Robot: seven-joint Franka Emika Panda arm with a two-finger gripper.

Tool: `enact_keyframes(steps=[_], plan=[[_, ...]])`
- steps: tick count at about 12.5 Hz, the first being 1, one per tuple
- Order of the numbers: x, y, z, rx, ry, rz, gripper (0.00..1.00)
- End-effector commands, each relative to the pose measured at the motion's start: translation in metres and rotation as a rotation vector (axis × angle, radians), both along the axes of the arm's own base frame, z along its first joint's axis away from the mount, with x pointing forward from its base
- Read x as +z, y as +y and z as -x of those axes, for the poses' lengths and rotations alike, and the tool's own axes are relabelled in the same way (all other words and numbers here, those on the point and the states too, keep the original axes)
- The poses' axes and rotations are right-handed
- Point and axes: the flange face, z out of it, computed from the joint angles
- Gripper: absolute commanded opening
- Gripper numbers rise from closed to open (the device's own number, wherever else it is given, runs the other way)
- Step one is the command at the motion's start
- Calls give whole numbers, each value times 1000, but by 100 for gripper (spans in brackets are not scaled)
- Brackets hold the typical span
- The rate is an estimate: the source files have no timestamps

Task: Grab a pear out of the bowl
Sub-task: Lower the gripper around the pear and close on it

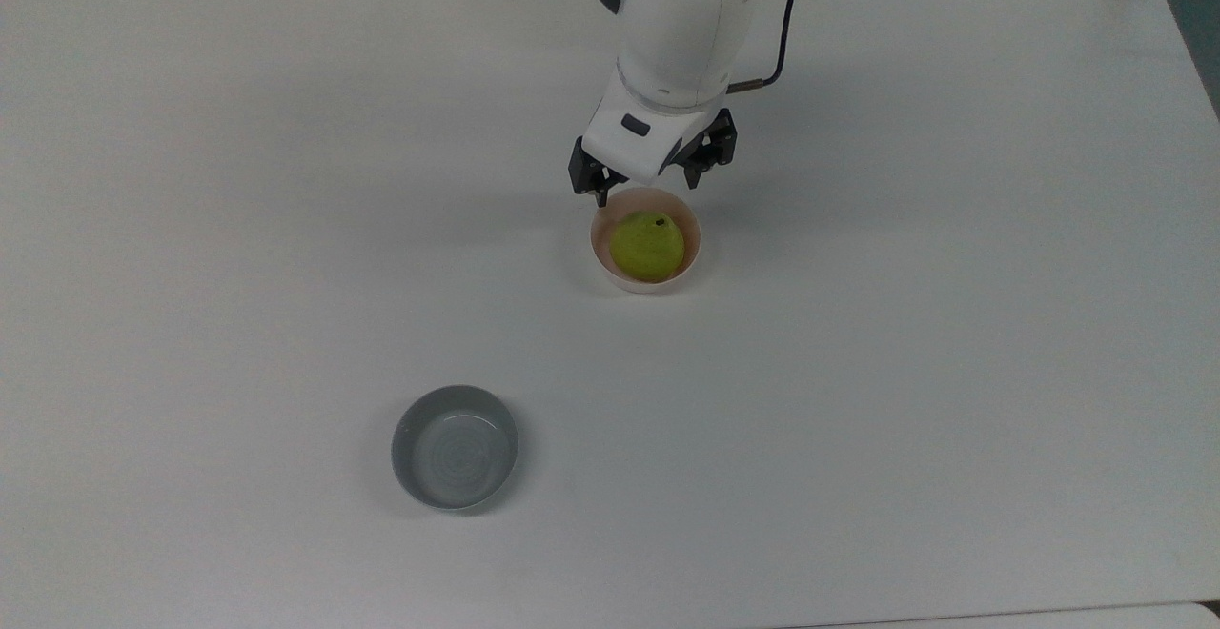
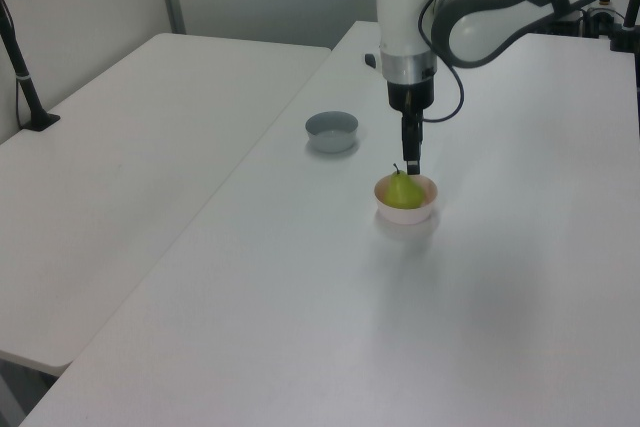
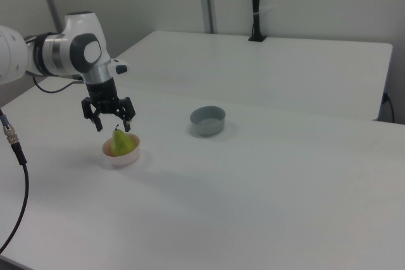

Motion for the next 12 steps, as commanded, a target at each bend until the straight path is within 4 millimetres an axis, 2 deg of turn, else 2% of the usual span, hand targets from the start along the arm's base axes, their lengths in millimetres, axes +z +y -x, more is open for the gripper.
enact_keyframes(steps=[1, 6, 12], plan=[[-22, 3, -2, 26, -26, 8, 100], [-44, 4, -6, 44, -24, 25, 99], [-60, 6, -6, 67, -35, 38, 96]])
